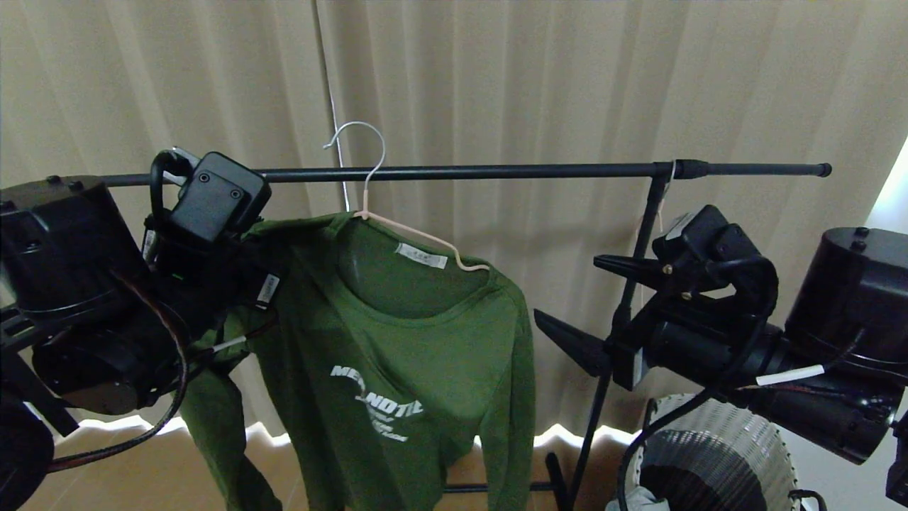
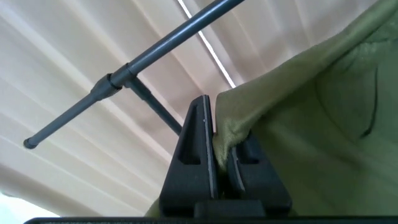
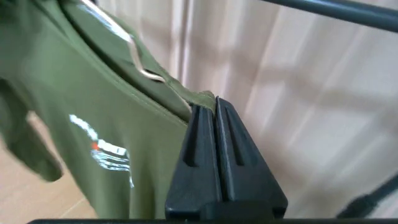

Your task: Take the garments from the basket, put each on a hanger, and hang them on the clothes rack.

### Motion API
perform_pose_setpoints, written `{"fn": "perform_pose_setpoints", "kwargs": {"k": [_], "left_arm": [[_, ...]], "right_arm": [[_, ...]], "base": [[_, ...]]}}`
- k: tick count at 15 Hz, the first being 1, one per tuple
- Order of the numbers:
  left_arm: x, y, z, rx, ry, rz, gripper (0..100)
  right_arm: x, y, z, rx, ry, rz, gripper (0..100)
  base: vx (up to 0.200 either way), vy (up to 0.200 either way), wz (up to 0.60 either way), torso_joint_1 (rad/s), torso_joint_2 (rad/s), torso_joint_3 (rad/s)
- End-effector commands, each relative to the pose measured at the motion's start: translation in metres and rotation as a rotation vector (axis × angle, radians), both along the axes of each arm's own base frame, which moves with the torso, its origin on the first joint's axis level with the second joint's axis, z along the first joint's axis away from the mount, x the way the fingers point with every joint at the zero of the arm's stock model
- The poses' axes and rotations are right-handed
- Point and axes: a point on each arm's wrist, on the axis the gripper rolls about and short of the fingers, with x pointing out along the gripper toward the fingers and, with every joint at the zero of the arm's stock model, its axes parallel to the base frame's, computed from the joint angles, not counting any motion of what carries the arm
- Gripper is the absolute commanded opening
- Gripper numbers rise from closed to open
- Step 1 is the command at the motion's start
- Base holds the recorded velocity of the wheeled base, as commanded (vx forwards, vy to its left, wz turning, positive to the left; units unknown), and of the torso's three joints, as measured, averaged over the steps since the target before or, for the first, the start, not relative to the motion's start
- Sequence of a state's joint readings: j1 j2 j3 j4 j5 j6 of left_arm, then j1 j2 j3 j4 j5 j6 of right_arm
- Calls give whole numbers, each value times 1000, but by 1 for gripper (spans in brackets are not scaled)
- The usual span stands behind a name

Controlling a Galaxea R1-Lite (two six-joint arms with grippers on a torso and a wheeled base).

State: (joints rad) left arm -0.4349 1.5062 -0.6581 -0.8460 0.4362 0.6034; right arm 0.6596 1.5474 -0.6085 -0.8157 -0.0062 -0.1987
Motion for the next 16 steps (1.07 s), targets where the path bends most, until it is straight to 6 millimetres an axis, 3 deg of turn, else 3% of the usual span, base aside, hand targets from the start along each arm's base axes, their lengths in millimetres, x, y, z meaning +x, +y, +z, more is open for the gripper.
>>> {"fn": "perform_pose_setpoints", "kwargs": {"k": [1,7,11,16], "left_arm": [[0,0,0,0,1,0,0],[-5,-11,-2,-76,9,-35,0],[-14,-33,-5,-175,28,-125,0],[-12,-34,-6,-177,30,-126,0]], "right_arm": [[-7,-3,5,12,-19,17,100],[7,9,12,-11,-66,59,100],[19,18,17,-42,-112,59,100],[22,20,18,-54,-119,60,100]], "base": [[0,0,0,0,0,0],[0,0,0,0,0,0],[0,0,0,0,0,0],[0,0,0,0,0,0]]}}
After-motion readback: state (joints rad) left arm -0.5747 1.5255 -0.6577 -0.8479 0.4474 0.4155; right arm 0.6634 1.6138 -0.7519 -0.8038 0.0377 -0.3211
